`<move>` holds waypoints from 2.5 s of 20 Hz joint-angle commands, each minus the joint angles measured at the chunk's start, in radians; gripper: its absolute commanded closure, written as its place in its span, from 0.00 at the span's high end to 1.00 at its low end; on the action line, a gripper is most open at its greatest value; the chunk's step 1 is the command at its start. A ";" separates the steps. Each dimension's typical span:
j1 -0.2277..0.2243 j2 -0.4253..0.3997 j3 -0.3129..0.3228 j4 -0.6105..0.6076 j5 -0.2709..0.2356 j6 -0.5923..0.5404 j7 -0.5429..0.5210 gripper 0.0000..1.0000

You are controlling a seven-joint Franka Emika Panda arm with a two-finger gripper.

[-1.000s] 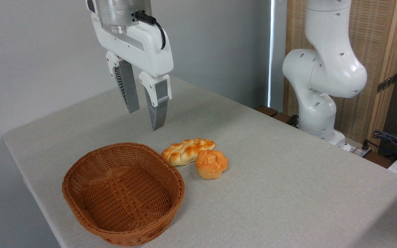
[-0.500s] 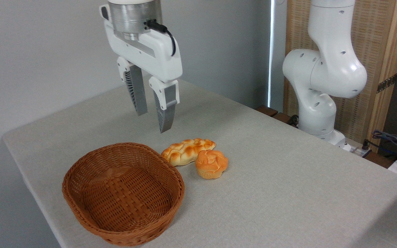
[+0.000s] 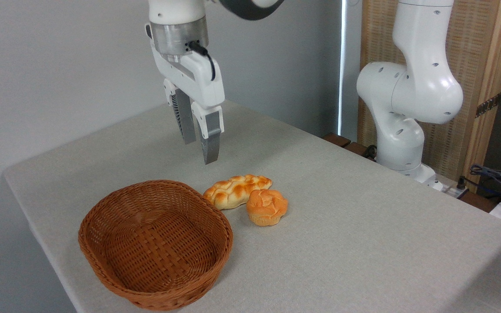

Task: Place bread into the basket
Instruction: 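Lower the open gripper onto the braided golden roll, then close the gripper on the braided roll's end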

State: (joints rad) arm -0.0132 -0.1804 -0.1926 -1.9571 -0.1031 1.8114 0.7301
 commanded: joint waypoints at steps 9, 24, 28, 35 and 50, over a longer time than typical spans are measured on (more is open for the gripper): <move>0.004 -0.059 -0.042 -0.215 -0.013 0.134 0.028 1.00; -0.021 -0.024 -0.042 -0.313 -0.012 0.195 0.129 1.00; -0.022 -0.008 -0.044 -0.316 -0.012 0.203 0.138 1.00; -0.033 -0.004 -0.056 -0.347 -0.012 0.255 0.138 1.00; -0.042 0.024 -0.057 -0.347 -0.012 0.267 0.138 0.47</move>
State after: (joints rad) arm -0.0447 -0.1671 -0.2527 -2.2921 -0.1031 2.0477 0.8507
